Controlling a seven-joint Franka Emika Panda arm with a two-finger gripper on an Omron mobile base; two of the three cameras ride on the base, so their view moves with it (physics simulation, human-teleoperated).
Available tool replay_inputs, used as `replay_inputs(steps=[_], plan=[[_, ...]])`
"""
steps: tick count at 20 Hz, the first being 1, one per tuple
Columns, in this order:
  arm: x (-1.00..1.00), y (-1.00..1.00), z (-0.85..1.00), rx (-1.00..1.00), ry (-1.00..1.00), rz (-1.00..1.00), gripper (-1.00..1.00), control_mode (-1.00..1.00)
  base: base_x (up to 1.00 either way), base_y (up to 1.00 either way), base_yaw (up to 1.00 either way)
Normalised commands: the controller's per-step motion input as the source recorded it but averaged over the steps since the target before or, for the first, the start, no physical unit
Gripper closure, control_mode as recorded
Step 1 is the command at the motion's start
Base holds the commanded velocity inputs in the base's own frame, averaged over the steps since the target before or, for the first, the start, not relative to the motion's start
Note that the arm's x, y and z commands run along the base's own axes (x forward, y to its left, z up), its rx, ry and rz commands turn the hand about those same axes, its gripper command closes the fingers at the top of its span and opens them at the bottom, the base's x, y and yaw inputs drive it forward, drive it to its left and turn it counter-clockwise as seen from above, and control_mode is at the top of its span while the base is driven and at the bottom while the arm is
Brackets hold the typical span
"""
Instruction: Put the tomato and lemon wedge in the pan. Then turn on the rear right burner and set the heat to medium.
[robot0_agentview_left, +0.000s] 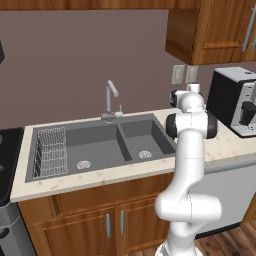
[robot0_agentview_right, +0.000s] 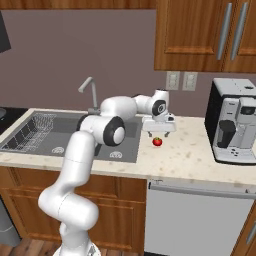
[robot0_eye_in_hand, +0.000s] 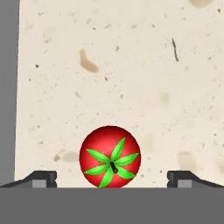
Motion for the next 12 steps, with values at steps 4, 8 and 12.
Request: replay_inputs(steps=[4, 8, 12], plan=[[-0.01, 0.02, 0.0, 0.0, 0.0, 0.0, -1.0, -1.0, 0.0, 0.0, 0.0], [-0.14, 0.04, -0.01, 0.0, 0.0, 0.0, -1.0, -1.0, 0.0, 0.0, 0.0], [-0.15, 0.0, -0.03, 0.0, 0.0, 0.0, -1.0, -1.0, 0.0, 0.0, 0.0]])
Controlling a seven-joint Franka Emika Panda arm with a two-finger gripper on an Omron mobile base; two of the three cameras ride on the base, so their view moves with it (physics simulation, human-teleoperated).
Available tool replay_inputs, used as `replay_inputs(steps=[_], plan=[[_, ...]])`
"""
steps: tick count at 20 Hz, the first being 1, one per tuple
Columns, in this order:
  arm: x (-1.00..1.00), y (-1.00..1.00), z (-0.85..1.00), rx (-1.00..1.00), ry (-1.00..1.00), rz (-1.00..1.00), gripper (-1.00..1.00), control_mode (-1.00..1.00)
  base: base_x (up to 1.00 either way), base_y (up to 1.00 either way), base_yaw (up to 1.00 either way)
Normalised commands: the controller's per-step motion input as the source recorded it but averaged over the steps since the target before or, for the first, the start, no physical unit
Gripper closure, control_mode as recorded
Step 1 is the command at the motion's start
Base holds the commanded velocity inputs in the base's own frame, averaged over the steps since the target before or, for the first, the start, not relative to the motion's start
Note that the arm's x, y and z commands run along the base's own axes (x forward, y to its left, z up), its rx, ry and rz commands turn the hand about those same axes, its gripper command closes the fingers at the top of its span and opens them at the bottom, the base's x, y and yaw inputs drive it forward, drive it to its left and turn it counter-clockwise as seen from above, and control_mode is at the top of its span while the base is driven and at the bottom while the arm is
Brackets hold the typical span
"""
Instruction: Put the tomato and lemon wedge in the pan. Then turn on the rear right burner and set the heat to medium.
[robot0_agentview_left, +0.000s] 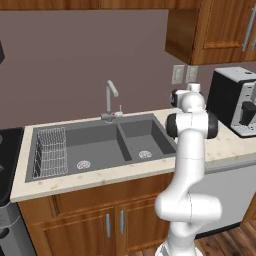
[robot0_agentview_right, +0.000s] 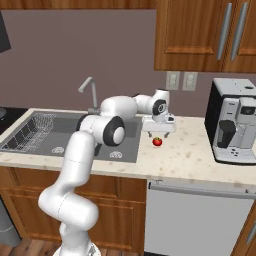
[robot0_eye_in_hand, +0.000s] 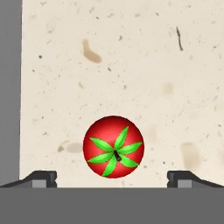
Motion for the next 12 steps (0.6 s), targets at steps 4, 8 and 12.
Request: replay_inputs(steps=[4, 8, 12], plan=[[-0.23, 0.1, 0.0, 0.0, 0.0, 0.0, -1.0, -1.0, 0.0, 0.0, 0.0], [-0.08, 0.1, -0.02, 0.0, 0.0, 0.0, -1.0, -1.0, 0.0, 0.0, 0.0], [0.0, 0.1, -0.11, 0.0, 0.0, 0.0, -1.0, -1.0, 0.0, 0.0, 0.0]])
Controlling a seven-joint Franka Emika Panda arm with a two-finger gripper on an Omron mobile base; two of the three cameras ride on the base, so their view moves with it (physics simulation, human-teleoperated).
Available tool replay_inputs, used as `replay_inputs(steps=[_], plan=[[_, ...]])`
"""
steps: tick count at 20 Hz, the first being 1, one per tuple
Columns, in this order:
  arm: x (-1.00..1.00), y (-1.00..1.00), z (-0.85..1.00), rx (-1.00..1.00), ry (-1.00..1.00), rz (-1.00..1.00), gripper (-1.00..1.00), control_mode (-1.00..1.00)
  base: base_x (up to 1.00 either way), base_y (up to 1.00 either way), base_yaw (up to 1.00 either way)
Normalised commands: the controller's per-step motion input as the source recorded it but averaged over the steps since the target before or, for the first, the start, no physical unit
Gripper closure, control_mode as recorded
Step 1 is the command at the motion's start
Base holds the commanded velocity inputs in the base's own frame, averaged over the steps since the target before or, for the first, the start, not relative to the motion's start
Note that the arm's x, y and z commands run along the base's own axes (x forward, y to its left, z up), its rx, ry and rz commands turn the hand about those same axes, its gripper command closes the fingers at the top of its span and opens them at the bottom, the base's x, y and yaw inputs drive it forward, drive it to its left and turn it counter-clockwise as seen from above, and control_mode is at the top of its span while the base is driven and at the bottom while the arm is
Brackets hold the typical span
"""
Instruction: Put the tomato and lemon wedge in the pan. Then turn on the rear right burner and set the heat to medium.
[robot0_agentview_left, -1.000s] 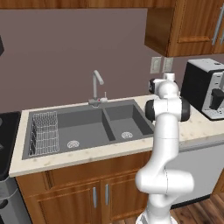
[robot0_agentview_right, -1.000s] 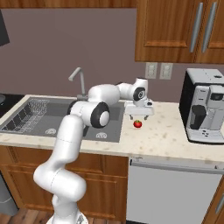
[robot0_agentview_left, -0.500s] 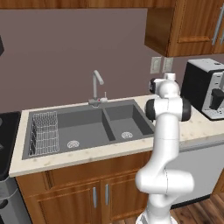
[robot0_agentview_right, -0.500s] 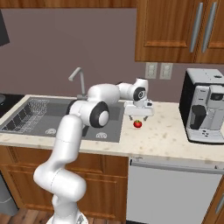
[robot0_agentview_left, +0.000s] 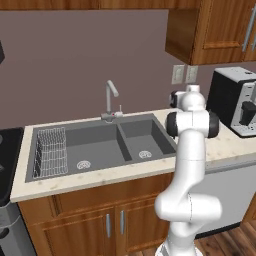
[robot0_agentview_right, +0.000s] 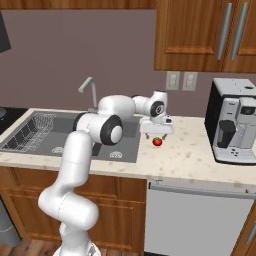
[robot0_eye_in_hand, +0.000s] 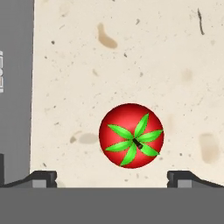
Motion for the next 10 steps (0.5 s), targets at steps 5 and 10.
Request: replay_inputs(steps=[5, 10], plan=[[0.09, 0.0, -0.12, 0.0, 0.0, 0.0, -1.0, -1.0, 0.0, 0.0, 0.0], [0.0, -0.1, -0.06, 0.0, 0.0, 0.0, -1.0, -1.0, 0.0, 0.0, 0.0]])
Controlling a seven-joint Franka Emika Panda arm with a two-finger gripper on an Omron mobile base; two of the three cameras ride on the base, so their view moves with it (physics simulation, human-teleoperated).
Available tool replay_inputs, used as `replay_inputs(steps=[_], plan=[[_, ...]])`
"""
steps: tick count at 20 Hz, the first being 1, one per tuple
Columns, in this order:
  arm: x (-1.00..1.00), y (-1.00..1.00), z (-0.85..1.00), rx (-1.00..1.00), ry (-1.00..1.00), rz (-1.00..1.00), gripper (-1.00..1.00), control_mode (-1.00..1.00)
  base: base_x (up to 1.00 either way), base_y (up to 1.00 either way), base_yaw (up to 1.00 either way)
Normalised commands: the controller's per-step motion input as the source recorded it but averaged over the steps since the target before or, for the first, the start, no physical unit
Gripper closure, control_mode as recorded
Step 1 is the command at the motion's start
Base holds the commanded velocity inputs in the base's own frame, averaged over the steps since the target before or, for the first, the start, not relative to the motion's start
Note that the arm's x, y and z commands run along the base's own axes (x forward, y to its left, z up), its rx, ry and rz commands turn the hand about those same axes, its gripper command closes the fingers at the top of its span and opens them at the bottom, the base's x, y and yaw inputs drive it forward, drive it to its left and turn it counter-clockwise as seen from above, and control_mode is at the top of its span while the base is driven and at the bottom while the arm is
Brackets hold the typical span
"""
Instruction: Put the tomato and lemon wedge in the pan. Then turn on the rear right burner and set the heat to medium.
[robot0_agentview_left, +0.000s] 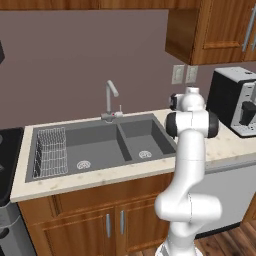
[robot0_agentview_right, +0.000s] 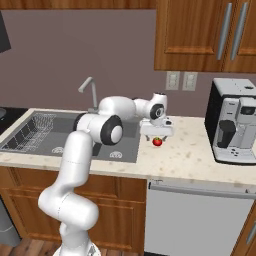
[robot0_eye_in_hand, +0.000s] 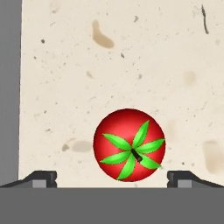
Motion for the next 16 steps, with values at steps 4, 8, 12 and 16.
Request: replay_inputs(steps=[4, 8, 12, 16], plan=[[0.1, -0.17, 0.0, 0.0, 0.01, 0.0, -1.0, -1.0, 0.0, 0.0, 0.0], [0.12, -0.07, 0.0, 0.0, 0.02, 0.0, -1.0, -1.0, 0.0, 0.0, 0.0], [0.0, 0.0, 0.0, 0.0, 0.0, 0.0, -1.0, -1.0, 0.0, 0.0, 0.0], [0.03, 0.03, -0.05, 0.0, 0.0, 0.0, -1.0, -1.0, 0.0, 0.0, 0.0]])
